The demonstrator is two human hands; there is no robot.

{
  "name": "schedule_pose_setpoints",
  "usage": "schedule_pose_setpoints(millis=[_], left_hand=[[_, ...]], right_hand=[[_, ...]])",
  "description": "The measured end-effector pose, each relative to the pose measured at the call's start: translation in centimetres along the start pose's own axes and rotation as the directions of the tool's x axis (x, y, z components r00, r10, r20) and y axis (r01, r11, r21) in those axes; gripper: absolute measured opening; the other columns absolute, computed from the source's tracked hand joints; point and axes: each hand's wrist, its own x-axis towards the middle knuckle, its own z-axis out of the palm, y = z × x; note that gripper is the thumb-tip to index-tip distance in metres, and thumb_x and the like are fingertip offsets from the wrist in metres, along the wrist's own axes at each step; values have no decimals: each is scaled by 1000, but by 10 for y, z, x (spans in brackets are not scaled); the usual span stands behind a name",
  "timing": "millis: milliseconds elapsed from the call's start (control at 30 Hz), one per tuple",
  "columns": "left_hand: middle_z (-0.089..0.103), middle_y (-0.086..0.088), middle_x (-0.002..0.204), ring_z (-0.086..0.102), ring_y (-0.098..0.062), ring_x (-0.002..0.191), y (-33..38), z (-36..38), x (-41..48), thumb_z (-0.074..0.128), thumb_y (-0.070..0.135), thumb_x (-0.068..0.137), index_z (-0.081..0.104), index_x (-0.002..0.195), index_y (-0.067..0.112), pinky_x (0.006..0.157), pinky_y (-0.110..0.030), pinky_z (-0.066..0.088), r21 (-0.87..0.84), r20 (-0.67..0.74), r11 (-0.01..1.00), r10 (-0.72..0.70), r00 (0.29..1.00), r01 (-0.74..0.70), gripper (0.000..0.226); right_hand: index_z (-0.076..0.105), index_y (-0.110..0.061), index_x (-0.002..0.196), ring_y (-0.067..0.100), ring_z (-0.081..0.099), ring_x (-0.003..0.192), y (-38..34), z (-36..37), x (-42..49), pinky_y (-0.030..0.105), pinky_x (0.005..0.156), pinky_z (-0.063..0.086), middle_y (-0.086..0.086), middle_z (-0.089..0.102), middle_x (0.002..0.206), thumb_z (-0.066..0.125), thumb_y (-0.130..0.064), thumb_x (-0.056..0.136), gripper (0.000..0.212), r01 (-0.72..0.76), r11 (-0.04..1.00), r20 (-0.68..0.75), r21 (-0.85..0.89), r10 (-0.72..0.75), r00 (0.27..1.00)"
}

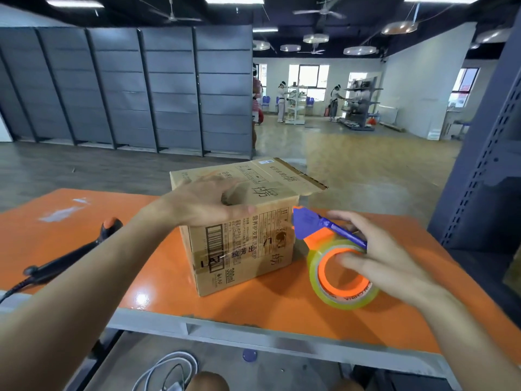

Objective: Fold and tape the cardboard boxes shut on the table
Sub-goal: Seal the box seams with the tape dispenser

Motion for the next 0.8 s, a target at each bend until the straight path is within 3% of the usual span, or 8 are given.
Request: schedule_pose_setpoints(millis=[100, 167, 233, 333, 400, 500, 600, 800], left_hand=[[16, 5, 169, 12, -18, 156, 3, 8, -9, 30, 92, 78, 17, 162, 27, 125, -46, 9, -30, -56, 1000, -4, 998, 2, 107], [22, 7, 167, 20, -17, 154, 1, 6, -15, 42, 86, 82, 23, 161, 27, 121, -38, 16, -230, -71, 973, -8, 997, -8, 101], [37, 12, 161, 35, -11, 146, 0, -2, -21, 54, 75, 87, 38, 156, 29, 115, -31, 25, -482, -96, 875, -4, 995, -43, 85], [65, 2, 134, 59, -5, 111, 6, -13, -23, 54, 53, 100, 68, 128, 22, 96, -20, 40, -470, -250, 867, 50, 967, -166, 44], [72, -14, 106, 66, -18, 87, 19, -15, -22, 48, 49, 104, 73, 107, 13, 80, -26, 48, -470, -295, 863, 43, 954, -184, 44], [77, -1, 86, 69, -14, 75, 44, -13, -20, 46, 59, 101, 75, 101, 20, 59, -25, 50, -673, -95, 735, 25, 995, -83, 49], [76, -4, 83, 62, -11, 64, 59, -18, -13, 57, 42, 102, 76, 98, 11, 50, -16, 42, -850, 15, 526, 87, 996, -33, 36], [74, -18, 111, 71, -23, 91, 53, -42, 2, 65, 17, 98, 72, 110, 12, 71, -26, 60, -877, 102, 480, 139, 985, 23, 14]], right_hand=[[52, -49, 135, 3, 65, 106, -3, 10, 11, 26, 85, 49, -18, 66, 120, 69, -13, 73, 74, 47, 998, -63, 50, -44, 997], [52, -48, 137, 3, 63, 110, -5, 14, 14, 23, 88, 48, -18, 65, 123, 70, -12, 73, 75, 78, 994, -79, 74, -72, 994], [52, -51, 135, 2, 64, 108, -7, 17, 17, 17, 84, 48, -22, 67, 120, 70, 3, 78, 81, 113, 989, -85, 95, -105, 991], [48, -51, 139, 2, 62, 114, -8, 20, 19, 23, 89, 48, -24, 64, 125, 68, 7, 80, 85, 133, 988, -112, 85, -123, 986], [44, -54, 141, 1, 58, 119, -10, 24, 18, 25, 94, 47, -26, 60, 131, 68, 3, 82, 86, 153, 987, -142, 52, -144, 979], [36, -57, 144, -4, 52, 124, -14, 31, 15, 18, 95, 42, -30, 52, 136, 67, -4, 84, 85, 201, 979, -187, -23, -202, 961], [30, -54, 148, -1, 50, 124, -18, 32, 14, 21, 99, 42, -21, 49, 140, 66, -9, 84, 86, 212, 969, -208, -124, -234, 950], [23, -43, 155, 2, 42, 129, -24, 31, 20, -4, 94, 25, -18, 40, 141, 65, -8, 84, 90, 236, 949, -232, -208, -282, 931]])
